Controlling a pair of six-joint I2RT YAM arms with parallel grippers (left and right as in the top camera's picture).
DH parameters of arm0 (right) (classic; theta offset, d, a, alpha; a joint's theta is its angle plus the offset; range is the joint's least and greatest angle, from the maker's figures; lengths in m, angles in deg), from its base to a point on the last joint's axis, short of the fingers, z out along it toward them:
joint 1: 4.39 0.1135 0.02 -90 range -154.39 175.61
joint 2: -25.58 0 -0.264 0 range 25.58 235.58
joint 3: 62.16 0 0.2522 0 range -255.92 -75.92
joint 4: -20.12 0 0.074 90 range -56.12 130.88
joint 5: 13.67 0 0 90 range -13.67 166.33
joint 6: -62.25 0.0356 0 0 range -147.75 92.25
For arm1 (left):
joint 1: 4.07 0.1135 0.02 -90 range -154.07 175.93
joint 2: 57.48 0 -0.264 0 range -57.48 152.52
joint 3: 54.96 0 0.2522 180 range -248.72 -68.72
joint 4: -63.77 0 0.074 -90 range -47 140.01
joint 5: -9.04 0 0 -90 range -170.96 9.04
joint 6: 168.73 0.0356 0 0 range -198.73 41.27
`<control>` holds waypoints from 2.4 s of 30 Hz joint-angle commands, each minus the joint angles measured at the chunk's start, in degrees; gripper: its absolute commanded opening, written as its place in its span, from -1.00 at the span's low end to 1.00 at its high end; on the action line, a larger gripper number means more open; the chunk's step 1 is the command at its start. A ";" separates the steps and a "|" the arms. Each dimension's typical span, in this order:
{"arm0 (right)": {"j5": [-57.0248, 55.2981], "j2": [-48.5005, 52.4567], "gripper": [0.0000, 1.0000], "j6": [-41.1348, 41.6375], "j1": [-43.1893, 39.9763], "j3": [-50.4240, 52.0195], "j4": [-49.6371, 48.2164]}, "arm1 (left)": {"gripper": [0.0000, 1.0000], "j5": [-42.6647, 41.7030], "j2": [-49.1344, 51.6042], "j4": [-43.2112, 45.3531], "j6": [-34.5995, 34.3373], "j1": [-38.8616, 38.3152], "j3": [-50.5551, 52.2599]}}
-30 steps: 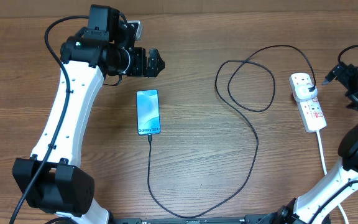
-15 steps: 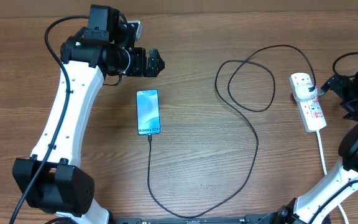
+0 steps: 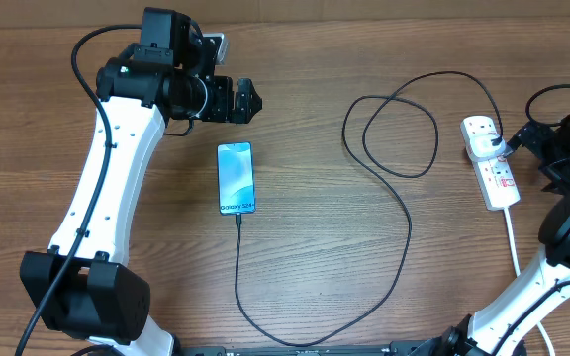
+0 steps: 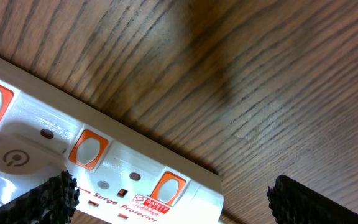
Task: Plug charger to phone and switch on socket
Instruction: 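Lower the right gripper onto the switch beside the plugged charger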
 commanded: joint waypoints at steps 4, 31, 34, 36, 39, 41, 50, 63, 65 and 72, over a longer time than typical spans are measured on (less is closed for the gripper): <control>-0.11 0.22 0.99 -3.41 -0.11 0.04 -1.42 | 0.99 0.37 -1.55 -0.13 1.51 -0.37 -0.70; 1.14 0.28 0.99 -5.77 -0.20 3.32 -4.83 | 0.99 0.33 -1.55 -0.17 1.51 -0.37 -0.70; 1.16 0.28 0.99 -5.77 -0.20 3.63 -5.05 | 0.99 0.33 -1.55 -0.15 1.49 -0.37 -0.70; 1.16 0.28 0.99 -5.77 -0.20 3.78 -5.11 | 0.99 0.33 -1.55 -0.13 1.49 -0.37 -0.70; 1.16 0.28 0.99 -5.77 -0.20 3.78 -5.11 | 0.99 0.33 -1.55 -0.15 1.51 -0.37 -0.70; 1.16 0.28 0.99 -5.77 -0.20 3.78 -5.05 | 0.99 0.33 -1.55 -0.17 1.51 -0.37 -0.70; 1.14 0.39 0.99 -5.75 -0.20 3.80 -5.01 | 0.99 0.35 -1.55 -0.39 1.51 -0.37 -0.70; 1.14 0.92 0.99 -5.75 -0.15 5.01 -4.81 | 0.99 0.35 -1.55 -0.76 2.16 -0.37 -0.70; 1.14 0.92 0.99 -5.75 -0.15 5.03 -4.76 | 0.99 0.35 -1.55 -0.76 2.16 -0.37 -0.70; 1.11 0.96 0.99 -5.73 -0.15 5.53 -4.92 | 0.99 0.35 -1.55 -1.05 2.43 -0.37 -0.70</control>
